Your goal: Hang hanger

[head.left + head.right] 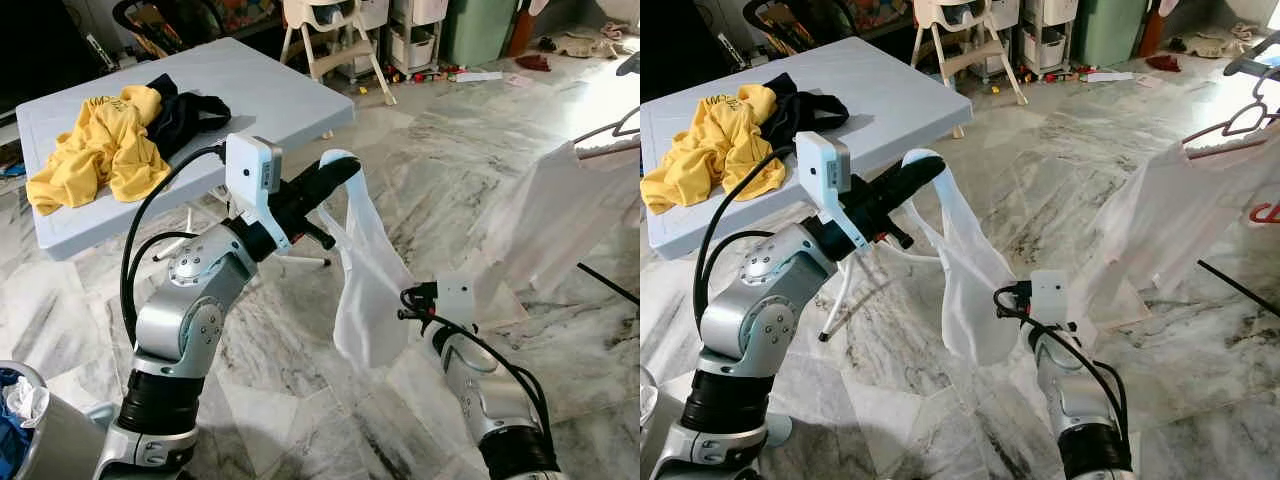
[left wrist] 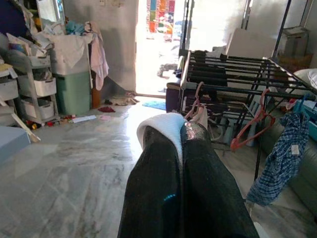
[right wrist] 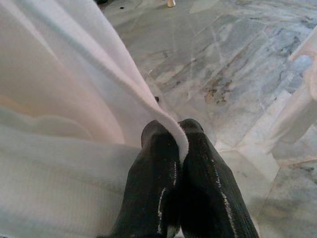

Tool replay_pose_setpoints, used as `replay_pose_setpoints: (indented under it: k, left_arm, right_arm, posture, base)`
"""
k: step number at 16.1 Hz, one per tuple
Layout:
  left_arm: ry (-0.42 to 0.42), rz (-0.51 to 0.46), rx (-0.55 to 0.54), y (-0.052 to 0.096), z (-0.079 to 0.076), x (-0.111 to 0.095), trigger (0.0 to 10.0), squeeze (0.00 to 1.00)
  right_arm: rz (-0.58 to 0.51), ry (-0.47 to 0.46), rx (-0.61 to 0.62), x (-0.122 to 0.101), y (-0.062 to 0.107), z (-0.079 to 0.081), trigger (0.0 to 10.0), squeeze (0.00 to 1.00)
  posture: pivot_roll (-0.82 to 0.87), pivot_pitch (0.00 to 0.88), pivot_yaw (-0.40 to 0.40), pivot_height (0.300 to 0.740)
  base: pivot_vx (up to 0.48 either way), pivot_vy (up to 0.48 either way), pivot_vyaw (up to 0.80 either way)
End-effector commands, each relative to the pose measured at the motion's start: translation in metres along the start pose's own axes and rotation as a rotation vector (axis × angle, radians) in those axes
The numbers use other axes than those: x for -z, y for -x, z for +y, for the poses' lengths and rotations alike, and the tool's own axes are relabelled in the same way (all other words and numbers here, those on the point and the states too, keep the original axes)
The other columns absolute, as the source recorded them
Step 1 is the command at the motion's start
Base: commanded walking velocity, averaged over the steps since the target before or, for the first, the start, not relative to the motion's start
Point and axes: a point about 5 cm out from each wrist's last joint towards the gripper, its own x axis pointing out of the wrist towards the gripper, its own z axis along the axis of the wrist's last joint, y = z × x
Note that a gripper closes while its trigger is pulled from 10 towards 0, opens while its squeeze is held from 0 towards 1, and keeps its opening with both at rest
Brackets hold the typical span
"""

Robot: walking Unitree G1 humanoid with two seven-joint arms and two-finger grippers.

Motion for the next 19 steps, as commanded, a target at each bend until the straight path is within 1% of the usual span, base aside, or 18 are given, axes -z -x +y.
replay_pose_setpoints:
  k: [1, 3, 4, 5, 6, 7, 8, 9, 10, 11, 12, 14, 15, 17, 18, 19]
  left_arm:
    - [-0.032, -0.010, 0.005, 0.000, 0.000, -0.005, 10.0, 0.00]
    - [-0.039, 0.033, 0.010, 0.002, -0.003, 0.007, 10.0, 0.00]
    - [-0.051, 0.080, -0.003, 0.005, -0.002, 0.020, 10.0, 0.00]
    - [-0.064, 0.102, -0.007, 0.007, -0.002, 0.026, 10.0, 0.00]
    - [-0.054, 0.137, -0.018, 0.010, -0.003, 0.036, 10.0, 0.00]
    - [-0.069, 0.168, -0.022, 0.014, -0.003, 0.046, 10.0, 0.00]
    - [-0.065, 0.192, -0.030, 0.018, -0.003, 0.056, 10.0, 0.00]
    - [-0.054, 0.206, -0.041, 0.020, -0.003, 0.061, 10.0, 0.00]
    - [-0.064, 0.217, -0.049, 0.021, -0.002, 0.064, 10.0, 0.00]
    - [-0.047, 0.234, -0.069, 0.025, -0.002, 0.073, 10.0, 0.00]
    - [-0.064, 0.250, -0.074, 0.027, -0.003, 0.078, 10.0, 0.00]
    - [-0.054, 0.281, -0.077, 0.031, -0.007, 0.089, 10.0, 0.00]
    - [-0.057, 0.304, -0.082, 0.033, -0.008, 0.095, 10.0, 0.00]
    - [-0.061, 0.306, -0.083, 0.033, -0.011, 0.097, 10.0, 0.00]
    - [-0.068, 0.307, -0.083, 0.032, -0.013, 0.099, 10.0, 0.00]
    - [-0.067, 0.306, -0.088, 0.031, -0.014, 0.100, 10.0, 0.00]
  right_arm:
    - [0.003, -0.010, 0.002, -0.001, -0.002, 0.001, 0.0, 0.00]
    - [-0.012, 0.017, 0.002, -0.009, -0.003, -0.002, 0.0, 0.00]
    - [-0.033, 0.058, -0.016, -0.019, -0.003, -0.003, 0.0, 0.00]
    - [-0.041, 0.083, -0.021, -0.024, -0.003, -0.004, 0.0, 0.00]
    - [-0.055, 0.119, -0.034, -0.033, -0.003, -0.006, 0.0, 0.00]
    - [-0.084, 0.154, -0.043, -0.045, -0.001, -0.007, 0.0, 0.00]
    - [-0.123, 0.177, -0.048, -0.058, 0.001, -0.009, 0.0, 0.00]
    - [-0.144, 0.180, -0.046, -0.064, 0.002, -0.010, 0.0, 0.00]
    - [-0.158, 0.183, -0.048, -0.068, 0.003, -0.010, 0.0, 0.00]
    - [-0.224, 0.181, -0.034, -0.082, 0.005, -0.010, 0.0, 0.00]
    - [-0.260, 0.170, -0.025, -0.089, 0.006, -0.009, 0.0, 0.00]
    - [-0.317, 0.151, -0.019, -0.100, 0.007, -0.005, 0.0, 0.00]
    - [-0.320, 0.150, -0.031, -0.104, 0.008, -0.002, 0.0, 0.00]
    - [-0.371, 0.198, -0.021, -0.115, 0.010, 0.000, 0.0, 0.00]
    - [-0.433, 0.201, -0.008, -0.125, 0.014, -0.001, 0.0, 0.00]
    - [-0.462, 0.251, -0.002, -0.131, 0.017, -0.002, 0.0, 0.00]
  posture:
    - [-0.08, 0.080, 0.103, 0.740]
    - [-0.08, 0.078, 0.100, 0.740]
    - [-0.08, 0.077, 0.101, 0.740]
    - [-0.08, 0.077, 0.101, 0.740]
    - [-0.09, 0.078, 0.097, 0.740]
    - [-0.09, 0.078, 0.097, 0.740]
    - [-0.10, 0.082, 0.094, 0.740]
    - [-0.10, 0.082, 0.093, 0.740]
    - [-0.10, 0.082, 0.093, 0.740]
    - [-0.11, 0.083, 0.091, 0.740]
    - [-0.11, 0.084, 0.091, 0.740]
    - [-0.11, 0.086, 0.088, 0.740]
    - [-0.11, 0.086, 0.088, 0.740]
    - [-0.12, 0.088, 0.086, 0.740]
    - [-0.12, 0.088, 0.082, 0.740]
    - [-0.12, 0.088, 0.080, 0.740]
  base:
    - [0.000, 0.000, 0.00]
    - [0.000, 0.000, 0.00]
    - [0.000, 0.000, 0.00]
    - [0.000, 0.000, 0.00]
    - [0.000, 0.000, 0.00]
    - [0.000, 0.000, 0.00]
    - [0.000, 0.000, 0.00]
    - [0.000, 0.000, 0.00]
    - [0.000, 0.000, 0.00]
    - [0.000, 0.000, 0.00]
    - [0.000, 0.000, 0.00]
    - [0.000, 0.000, 0.00]
    - [0.000, 0.000, 0.00]
    - [0.000, 0.000, 0.00]
    - [0.000, 0.000, 0.00]
    - [0.000, 0.000, 0.00]
